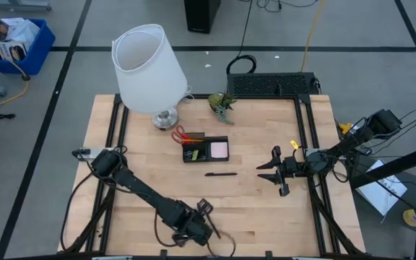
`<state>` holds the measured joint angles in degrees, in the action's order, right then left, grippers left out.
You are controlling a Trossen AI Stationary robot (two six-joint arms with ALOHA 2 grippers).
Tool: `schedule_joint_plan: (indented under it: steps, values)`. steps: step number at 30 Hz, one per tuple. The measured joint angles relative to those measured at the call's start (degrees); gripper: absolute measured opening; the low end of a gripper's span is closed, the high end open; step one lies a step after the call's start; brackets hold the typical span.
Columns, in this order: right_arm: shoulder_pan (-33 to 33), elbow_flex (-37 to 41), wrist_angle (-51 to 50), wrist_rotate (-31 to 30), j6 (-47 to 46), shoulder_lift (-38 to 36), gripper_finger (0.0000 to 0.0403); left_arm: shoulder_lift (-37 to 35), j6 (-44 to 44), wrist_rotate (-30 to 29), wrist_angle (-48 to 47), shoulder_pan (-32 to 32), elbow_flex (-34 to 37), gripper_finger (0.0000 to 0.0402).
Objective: Pick and place office supplies into organizer
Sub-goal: Put the pencil into the black desk organizer
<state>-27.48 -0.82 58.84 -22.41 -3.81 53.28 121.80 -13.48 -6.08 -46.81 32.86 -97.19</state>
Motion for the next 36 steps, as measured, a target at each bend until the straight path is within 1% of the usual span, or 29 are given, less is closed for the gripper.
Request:
schedule_joint_plan:
  steps: [2,3,4,5,6,8,10,11,15,19,24,27,32,36]
  values:
    - [-0.01,0.0,0.01,0.0,0.0,0.0,0.0116,0.0,12.86,-1.99,2.51,-0.09,0.02,0.0033]
    - [0.0,0.0,0.01,0.0,0.02,0.0,0.0116,0.0,18.76,-1.98,3.68,-0.15,0.02,0.0033]
    - [0.01,0.0,0.0,0.0,0.0,0.0,0.0116,-0.03,23.54,-1.12,4.14,-0.31,0.02,0.0033]
    - [-0.01,0.0,-0.01,0.0,0.02,0.0,0.0116,-0.04,25.63,0.88,4.07,-0.49,0.02,0.0033]
    - [0.01,0.0,0.01,0.0,0.0,0.0,0.0116,-0.04,25.29,4.01,3.7,-0.64,0.02,0.0033]
    - [0.01,0.0,-0.01,0.0,0.01,0.0,0.0116,-0.04,20.86,10.04,2.19,-0.53,0.02,0.0033]
    - [-0.01,0.0,0.0,0.0,0.0,0.0,0.0116,-0.04,16.63,13.72,0.16,-0.24,0.02,0.0033]
    - [-0.01,0.0,-0.01,0.0,0.0,0.0,0.0116,-0.04,15.79,14.36,-0.33,-0.05,0.02,0.0033]
    - [0.01,0.0,-0.01,0.0,0.0,0.0,0.0116,-0.04,18.7,14.44,0.52,0.99,0.04,0.0033]
    - [0.01,0.0,-0.01,0.0,0.02,0.0,0.0116,-0.04,15.58,10.71,0.43,1.79,0.07,0.0033]
    - [-0.01,0.0,-0.01,0.0,0.02,-0.02,0.0116,0.24,12.46,10.27,-0.41,1.8,0.07,0.0038]
    - [0.0,0.0,-0.03,0.0,0.02,-0.01,0.0116,0.63,12.27,8.86,-1.71,2.17,0.1,0.0058]
    - [0.01,0.0,-0.65,0.0,0.0,-0.02,0.0116,1.03,11.59,8.48,-2.14,2.16,0.11,0.0108]
    - [0.01,0.0,-1.06,0.0,0.02,-0.02,0.0116,1.03,11.92,5.85,-4.26,2.26,0.12,0.0142]
